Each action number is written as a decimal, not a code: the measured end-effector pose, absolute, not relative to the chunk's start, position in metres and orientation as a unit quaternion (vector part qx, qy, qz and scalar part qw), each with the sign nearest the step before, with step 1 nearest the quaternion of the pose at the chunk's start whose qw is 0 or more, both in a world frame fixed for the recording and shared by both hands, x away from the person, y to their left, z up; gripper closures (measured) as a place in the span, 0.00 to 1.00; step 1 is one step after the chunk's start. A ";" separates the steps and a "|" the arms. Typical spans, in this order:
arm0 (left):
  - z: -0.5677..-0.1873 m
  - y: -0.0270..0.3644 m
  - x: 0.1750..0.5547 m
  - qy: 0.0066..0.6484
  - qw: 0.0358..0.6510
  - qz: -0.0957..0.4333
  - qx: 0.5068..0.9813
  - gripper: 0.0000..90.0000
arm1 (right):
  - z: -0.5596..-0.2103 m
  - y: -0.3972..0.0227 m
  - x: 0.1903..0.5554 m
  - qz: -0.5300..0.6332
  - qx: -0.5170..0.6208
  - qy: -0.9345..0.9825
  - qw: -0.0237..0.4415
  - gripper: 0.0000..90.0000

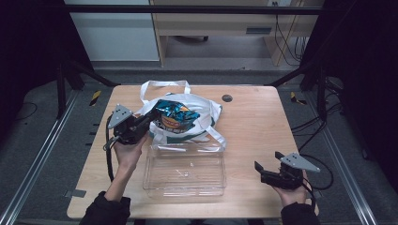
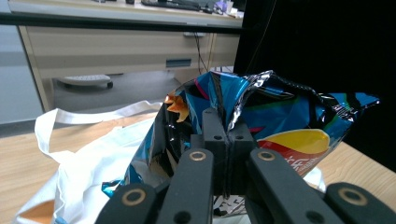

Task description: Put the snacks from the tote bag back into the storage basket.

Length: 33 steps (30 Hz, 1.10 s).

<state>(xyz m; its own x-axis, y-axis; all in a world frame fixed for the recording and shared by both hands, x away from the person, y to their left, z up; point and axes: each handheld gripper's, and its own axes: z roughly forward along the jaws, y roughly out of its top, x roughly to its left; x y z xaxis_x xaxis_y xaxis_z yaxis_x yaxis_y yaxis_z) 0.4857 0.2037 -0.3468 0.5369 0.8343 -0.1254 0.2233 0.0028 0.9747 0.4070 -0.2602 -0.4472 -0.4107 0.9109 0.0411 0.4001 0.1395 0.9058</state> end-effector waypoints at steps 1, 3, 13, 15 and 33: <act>-0.345 0.204 0.484 0.402 0.584 0.263 0.654 1.00 | -0.447 -0.260 0.407 0.461 0.467 0.702 0.277 0.14; -0.341 0.206 0.482 0.399 0.590 0.265 0.650 1.00 | -0.447 -0.260 0.407 0.461 0.467 0.702 0.277 0.14; -0.325 0.213 0.469 0.384 0.618 0.267 0.632 1.00 | -0.447 -0.260 0.407 0.460 0.467 0.702 0.277 0.14; -0.323 0.213 0.466 0.380 0.621 0.268 0.631 1.00 | -0.447 -0.260 0.407 0.461 0.467 0.702 0.277 0.14; -0.311 0.205 0.441 0.347 0.636 0.264 0.637 1.00 | -0.447 -0.261 0.406 0.461 0.467 0.702 0.278 0.14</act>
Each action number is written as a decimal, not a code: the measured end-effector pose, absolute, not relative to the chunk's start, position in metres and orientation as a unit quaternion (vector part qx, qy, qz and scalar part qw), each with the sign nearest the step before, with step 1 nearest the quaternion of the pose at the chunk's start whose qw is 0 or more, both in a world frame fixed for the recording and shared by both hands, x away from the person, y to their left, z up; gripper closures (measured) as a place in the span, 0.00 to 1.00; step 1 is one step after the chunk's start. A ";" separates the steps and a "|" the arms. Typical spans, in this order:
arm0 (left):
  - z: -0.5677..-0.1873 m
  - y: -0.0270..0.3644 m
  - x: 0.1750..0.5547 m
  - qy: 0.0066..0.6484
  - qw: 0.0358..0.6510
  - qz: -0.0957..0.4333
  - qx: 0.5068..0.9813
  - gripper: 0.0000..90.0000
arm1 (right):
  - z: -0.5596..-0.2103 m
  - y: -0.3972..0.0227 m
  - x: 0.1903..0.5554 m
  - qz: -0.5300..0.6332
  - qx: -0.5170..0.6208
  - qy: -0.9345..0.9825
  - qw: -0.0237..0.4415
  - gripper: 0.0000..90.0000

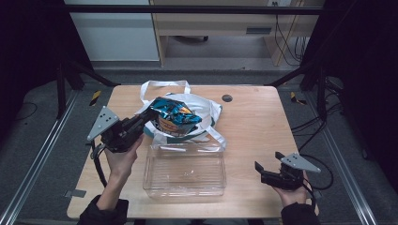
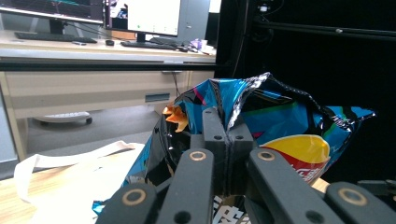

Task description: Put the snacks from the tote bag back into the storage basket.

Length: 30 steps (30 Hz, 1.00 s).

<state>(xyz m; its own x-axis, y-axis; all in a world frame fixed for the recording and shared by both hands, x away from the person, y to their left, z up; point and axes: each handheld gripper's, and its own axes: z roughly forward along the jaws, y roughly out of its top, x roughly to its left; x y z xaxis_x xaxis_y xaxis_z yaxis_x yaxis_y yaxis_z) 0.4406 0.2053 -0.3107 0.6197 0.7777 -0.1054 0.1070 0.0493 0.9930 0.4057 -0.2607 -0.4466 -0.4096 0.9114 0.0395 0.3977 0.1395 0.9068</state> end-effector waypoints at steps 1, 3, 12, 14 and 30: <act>-0.311 0.205 0.439 0.347 0.636 0.263 0.637 1.00 | -0.447 -0.261 0.406 0.462 0.467 0.701 0.278 0.14; -0.310 0.204 0.436 0.345 0.636 0.262 0.638 1.00 | -0.446 -0.261 0.405 0.462 0.467 0.701 0.278 0.14; -0.310 0.202 0.421 0.338 0.635 0.257 0.646 1.00 | -0.446 -0.262 0.405 0.461 0.468 0.700 0.280 0.14; -0.311 0.203 0.417 0.337 0.635 0.254 0.648 1.00 | -0.446 -0.262 0.404 0.461 0.467 0.700 0.281 0.14; -0.317 0.203 0.391 0.329 0.626 0.247 0.662 1.00 | -0.446 -0.263 0.404 0.460 0.467 0.700 0.282 0.14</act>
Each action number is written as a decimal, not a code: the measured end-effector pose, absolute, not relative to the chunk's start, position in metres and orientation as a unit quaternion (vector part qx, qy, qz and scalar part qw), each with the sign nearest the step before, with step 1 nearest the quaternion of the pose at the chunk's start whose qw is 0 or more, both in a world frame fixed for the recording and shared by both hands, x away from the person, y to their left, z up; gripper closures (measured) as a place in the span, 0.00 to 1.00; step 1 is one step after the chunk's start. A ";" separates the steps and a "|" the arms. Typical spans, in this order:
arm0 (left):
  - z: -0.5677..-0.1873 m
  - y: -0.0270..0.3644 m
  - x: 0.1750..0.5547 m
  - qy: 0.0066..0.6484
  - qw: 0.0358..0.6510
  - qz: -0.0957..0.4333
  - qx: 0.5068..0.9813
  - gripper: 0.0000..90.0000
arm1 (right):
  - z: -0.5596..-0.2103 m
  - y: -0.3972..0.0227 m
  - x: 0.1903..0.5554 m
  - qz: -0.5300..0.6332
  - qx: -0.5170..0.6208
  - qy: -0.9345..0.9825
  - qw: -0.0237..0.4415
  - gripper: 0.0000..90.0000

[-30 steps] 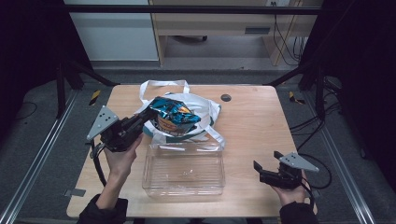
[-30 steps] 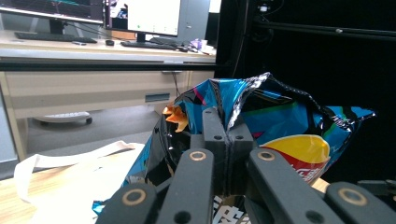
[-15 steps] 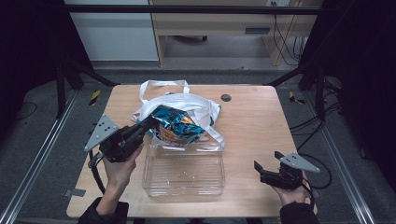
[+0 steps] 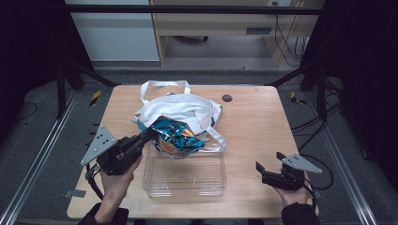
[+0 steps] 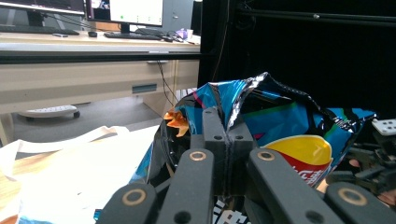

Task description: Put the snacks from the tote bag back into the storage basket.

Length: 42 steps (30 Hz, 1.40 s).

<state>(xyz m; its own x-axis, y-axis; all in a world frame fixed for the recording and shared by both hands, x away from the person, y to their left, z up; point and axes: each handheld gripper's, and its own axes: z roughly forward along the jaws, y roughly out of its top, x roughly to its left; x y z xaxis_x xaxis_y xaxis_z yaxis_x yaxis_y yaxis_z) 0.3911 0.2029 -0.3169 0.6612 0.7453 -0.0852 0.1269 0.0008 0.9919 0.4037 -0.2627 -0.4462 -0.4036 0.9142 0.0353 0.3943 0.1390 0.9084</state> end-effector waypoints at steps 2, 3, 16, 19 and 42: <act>-0.319 0.201 0.388 0.327 0.624 0.246 0.666 1.00 | -0.446 -0.263 0.403 0.460 0.468 0.700 0.282 0.14; -0.320 0.200 0.386 0.327 0.623 0.245 0.667 1.00 | -0.446 -0.263 0.403 0.460 0.468 0.700 0.282 0.14; -0.339 0.193 0.368 0.331 0.607 0.230 0.685 1.00 | -0.446 -0.263 0.402 0.462 0.469 0.698 0.282 0.14; -0.343 0.192 0.364 0.332 0.604 0.229 0.688 1.00 | -0.446 -0.263 0.402 0.461 0.470 0.698 0.281 0.14; -0.380 0.181 0.368 0.363 0.562 0.203 0.715 1.00 | -0.446 -0.263 0.402 0.461 0.470 0.698 0.281 0.14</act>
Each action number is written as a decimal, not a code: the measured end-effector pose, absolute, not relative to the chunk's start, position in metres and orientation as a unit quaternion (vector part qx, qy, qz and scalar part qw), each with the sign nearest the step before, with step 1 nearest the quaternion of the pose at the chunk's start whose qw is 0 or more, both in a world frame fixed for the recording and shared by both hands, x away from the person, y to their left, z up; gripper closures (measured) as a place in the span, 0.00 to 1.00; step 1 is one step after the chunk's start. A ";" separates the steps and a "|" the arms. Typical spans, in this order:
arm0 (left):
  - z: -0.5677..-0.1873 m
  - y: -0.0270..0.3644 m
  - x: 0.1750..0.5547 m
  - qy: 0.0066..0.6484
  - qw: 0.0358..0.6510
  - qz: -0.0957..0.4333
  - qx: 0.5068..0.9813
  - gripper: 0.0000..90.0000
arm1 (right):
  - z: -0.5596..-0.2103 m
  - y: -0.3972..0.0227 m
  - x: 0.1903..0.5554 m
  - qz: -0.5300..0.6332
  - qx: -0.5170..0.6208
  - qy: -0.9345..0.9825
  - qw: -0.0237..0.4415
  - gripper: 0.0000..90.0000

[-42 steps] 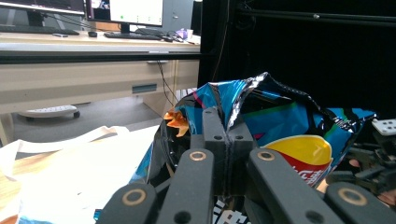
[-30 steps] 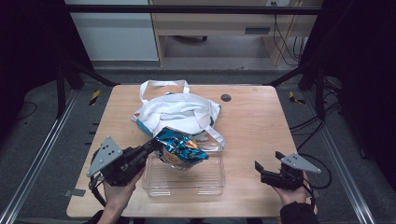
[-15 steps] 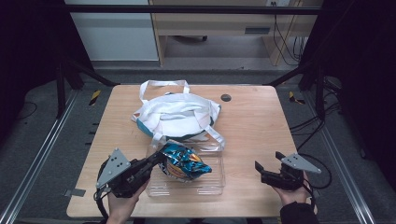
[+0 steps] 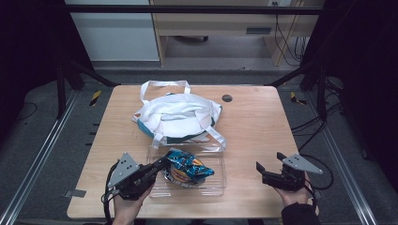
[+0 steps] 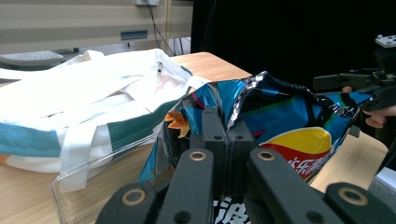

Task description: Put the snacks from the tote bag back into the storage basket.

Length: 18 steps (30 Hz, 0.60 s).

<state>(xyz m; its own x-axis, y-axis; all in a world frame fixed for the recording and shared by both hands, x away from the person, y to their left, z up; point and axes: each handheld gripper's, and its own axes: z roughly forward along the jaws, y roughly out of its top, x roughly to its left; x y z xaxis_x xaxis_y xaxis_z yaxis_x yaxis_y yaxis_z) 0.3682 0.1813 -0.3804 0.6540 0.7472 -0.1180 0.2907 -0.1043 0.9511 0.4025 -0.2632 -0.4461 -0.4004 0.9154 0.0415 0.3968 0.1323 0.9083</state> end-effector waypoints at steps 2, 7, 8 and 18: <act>-0.382 0.182 0.369 0.369 0.561 0.203 0.713 1.00 | -0.446 -0.263 0.403 0.461 0.470 0.699 0.281 0.14; -0.384 0.183 0.371 0.381 0.555 0.208 0.709 0.99 | -0.446 -0.263 0.403 0.461 0.469 0.699 0.281 0.14; -0.384 0.183 0.372 0.384 0.555 0.210 0.708 0.99 | -0.446 -0.263 0.403 0.461 0.469 0.699 0.281 0.14; -0.391 0.183 0.379 0.409 0.548 0.221 0.695 0.99 | -0.447 -0.262 0.403 0.460 0.468 0.700 0.281 0.14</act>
